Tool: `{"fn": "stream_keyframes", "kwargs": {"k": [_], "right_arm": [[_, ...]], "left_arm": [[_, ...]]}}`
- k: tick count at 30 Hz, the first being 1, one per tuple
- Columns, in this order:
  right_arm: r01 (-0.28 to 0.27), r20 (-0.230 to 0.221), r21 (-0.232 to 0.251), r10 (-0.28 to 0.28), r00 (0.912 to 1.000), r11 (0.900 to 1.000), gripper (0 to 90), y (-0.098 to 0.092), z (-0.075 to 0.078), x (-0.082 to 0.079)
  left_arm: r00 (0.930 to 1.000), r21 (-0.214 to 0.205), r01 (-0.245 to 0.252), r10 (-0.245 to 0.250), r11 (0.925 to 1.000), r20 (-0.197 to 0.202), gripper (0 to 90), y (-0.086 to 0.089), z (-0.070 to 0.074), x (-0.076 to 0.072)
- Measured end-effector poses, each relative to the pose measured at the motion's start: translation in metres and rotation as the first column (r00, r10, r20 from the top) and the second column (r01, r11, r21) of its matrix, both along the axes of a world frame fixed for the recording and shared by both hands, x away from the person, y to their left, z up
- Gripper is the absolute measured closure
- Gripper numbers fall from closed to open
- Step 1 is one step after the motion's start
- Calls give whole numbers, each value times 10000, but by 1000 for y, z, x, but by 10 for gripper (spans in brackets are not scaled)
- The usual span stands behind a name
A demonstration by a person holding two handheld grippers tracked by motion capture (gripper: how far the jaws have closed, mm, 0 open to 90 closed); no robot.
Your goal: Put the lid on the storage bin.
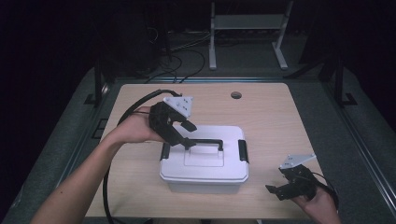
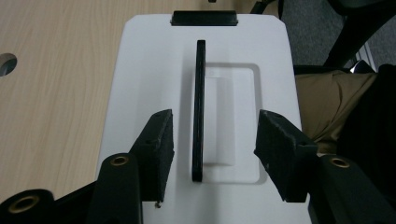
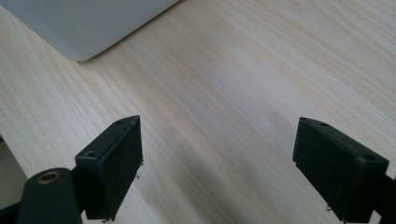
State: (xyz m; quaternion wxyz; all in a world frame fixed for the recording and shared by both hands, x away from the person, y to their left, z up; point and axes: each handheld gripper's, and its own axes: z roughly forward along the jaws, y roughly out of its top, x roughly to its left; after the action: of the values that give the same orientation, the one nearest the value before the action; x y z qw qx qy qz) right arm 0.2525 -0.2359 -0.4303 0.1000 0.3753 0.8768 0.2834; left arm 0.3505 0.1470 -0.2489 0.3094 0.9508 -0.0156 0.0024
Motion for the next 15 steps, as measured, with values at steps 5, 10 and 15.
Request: {"fn": "stream_keyframes", "kwargs": {"k": [5, 10, 15], "right_arm": [[-36, -17, -18, 36, 10000, 10000, 152, 1, -1, 1], [-29, -58, -45, 28, 10000, 10000, 151, 3, -1, 1], [-3, -78, -55, 2, 10000, 10000, 151, 2, -2, 1]], "left_arm": [[9997, -58, -231, 231, 9997, 10, 421, 12, -3, 1], [9989, -413, -464, 467, 9981, 59, 376, 27, 0, -1], [9960, -594, -886, 892, 9943, 71, 350, 47, -3, -3]]}}
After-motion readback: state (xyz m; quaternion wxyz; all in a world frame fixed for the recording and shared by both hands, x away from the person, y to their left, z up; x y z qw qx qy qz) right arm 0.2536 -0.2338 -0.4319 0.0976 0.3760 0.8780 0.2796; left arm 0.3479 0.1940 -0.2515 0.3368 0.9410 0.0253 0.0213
